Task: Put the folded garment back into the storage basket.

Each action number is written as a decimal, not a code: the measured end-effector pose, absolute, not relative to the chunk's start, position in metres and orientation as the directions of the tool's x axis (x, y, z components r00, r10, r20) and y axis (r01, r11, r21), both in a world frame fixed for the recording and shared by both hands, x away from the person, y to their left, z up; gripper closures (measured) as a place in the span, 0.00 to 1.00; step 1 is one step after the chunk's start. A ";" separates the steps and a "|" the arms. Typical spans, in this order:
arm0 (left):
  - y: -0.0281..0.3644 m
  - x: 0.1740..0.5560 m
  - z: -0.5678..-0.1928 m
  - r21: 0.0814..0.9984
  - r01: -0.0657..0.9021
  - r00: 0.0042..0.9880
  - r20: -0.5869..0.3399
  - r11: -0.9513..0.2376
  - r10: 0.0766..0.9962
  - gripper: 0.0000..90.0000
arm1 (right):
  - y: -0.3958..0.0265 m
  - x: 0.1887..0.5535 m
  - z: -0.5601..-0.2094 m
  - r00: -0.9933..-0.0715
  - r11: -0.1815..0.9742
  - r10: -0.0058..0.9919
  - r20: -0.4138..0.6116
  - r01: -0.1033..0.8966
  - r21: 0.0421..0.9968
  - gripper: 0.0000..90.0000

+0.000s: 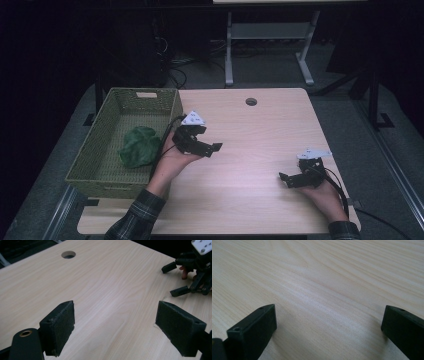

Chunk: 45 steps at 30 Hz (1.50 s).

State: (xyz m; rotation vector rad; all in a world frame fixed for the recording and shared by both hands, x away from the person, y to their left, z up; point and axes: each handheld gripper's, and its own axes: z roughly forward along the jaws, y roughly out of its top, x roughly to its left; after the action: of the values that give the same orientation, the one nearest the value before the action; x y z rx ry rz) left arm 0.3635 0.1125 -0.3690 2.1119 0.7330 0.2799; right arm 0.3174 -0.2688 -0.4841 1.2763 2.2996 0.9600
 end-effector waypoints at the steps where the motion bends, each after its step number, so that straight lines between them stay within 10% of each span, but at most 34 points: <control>1: 0.110 0.363 -0.374 0.793 0.397 0.804 -0.058 -0.462 0.592 0.17 | -0.269 0.317 -0.484 -0.540 0.369 0.841 0.028 0.611 0.700 0.00; 45: 0.093 0.359 -0.479 0.719 0.406 0.808 0.007 -0.564 0.590 0.14 | -0.268 0.317 -0.484 -0.540 0.368 0.841 0.031 0.613 0.699 0.00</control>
State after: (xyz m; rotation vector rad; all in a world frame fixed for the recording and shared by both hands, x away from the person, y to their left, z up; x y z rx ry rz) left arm 0.3594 0.0934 -0.4788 2.2468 0.7296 0.3179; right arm 0.3173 -0.2684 -0.4841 1.2763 2.3028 0.9624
